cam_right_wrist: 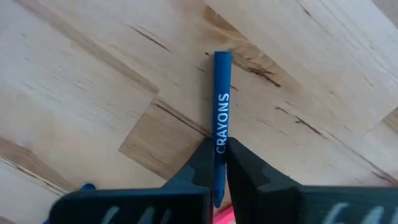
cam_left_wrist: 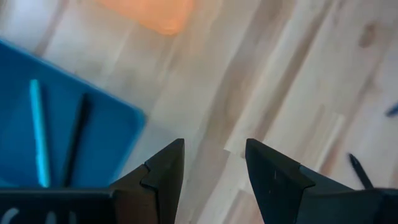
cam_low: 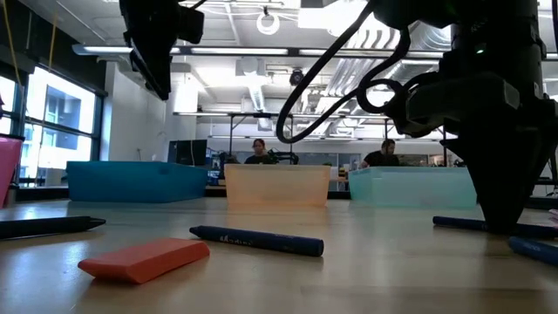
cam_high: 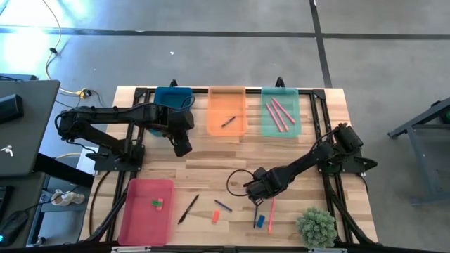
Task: Sort crayons/erasers/pens/pencils in bins
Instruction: Put the blue crayon into the orange bin
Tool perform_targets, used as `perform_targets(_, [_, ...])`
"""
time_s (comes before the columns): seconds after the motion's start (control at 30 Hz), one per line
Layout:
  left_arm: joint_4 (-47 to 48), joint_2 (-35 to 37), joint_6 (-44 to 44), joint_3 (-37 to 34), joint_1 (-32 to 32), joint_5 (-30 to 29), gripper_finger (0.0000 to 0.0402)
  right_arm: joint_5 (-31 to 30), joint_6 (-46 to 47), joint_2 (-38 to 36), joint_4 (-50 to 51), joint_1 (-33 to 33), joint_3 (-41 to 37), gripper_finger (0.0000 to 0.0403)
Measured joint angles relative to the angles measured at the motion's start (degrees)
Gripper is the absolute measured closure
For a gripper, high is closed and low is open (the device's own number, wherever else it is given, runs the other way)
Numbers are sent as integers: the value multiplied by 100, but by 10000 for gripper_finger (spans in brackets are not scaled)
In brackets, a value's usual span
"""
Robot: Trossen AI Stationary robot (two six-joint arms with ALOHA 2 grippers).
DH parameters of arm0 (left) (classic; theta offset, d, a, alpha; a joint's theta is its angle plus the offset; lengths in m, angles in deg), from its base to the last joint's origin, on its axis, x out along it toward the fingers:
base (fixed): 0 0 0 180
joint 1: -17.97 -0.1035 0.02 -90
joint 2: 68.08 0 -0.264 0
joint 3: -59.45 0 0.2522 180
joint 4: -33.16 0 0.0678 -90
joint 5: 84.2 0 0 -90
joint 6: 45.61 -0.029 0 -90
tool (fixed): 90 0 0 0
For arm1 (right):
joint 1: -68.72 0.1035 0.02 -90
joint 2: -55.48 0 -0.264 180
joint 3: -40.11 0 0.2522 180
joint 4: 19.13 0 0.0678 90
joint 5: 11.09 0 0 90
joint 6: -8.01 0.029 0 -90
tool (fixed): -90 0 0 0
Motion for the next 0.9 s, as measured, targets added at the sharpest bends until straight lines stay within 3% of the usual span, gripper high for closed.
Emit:
perform_targets(0.2, [29, 133, -273, -2, -240, 576, 241, 18, 45, 14, 0, 0, 61, 395])
perform_targets(0.9, [48, 1594, -918, -2, -1357, 575, 241, -412, -2, 57, 305, -425, 959, 400])
